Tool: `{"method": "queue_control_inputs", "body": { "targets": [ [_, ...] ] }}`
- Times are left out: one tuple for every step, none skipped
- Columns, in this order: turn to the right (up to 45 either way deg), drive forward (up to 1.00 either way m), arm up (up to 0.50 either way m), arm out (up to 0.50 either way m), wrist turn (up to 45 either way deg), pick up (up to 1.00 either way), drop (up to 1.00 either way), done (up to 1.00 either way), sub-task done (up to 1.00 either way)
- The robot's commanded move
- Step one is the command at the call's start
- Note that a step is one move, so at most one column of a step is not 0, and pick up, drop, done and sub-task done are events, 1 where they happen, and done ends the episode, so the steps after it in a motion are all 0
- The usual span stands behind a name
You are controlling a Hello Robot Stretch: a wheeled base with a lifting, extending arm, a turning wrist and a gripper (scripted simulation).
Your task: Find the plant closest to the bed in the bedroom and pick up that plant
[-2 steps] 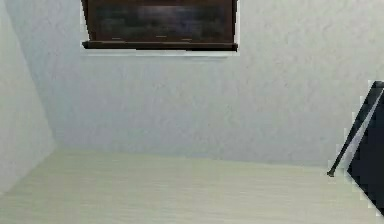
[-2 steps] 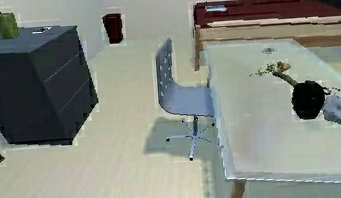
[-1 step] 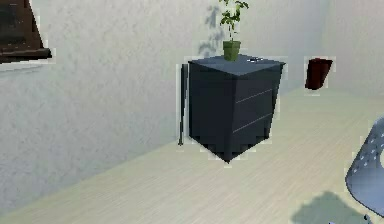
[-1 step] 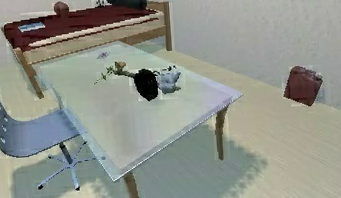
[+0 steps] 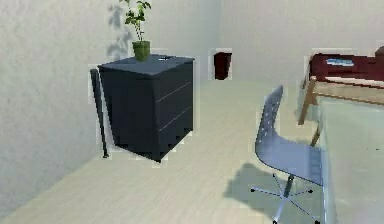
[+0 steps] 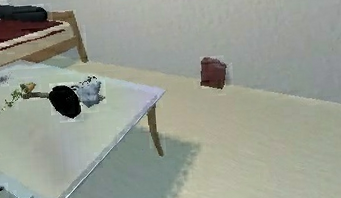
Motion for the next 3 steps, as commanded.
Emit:
{"method": "queue_control_inputs", "body": {
  "targets": [
    [0.0, 0.35, 0.0, 0.0, 0.0, 0.0, 0.0, 0.0, 0.0],
    [6.0, 0.0, 0.0, 0.0, 0.0, 0.0, 0.0, 0.0, 0.0],
    [0.0, 1.0, 0.0, 0.0, 0.0, 0.0, 0.0, 0.0, 0.0]
  ]
}}
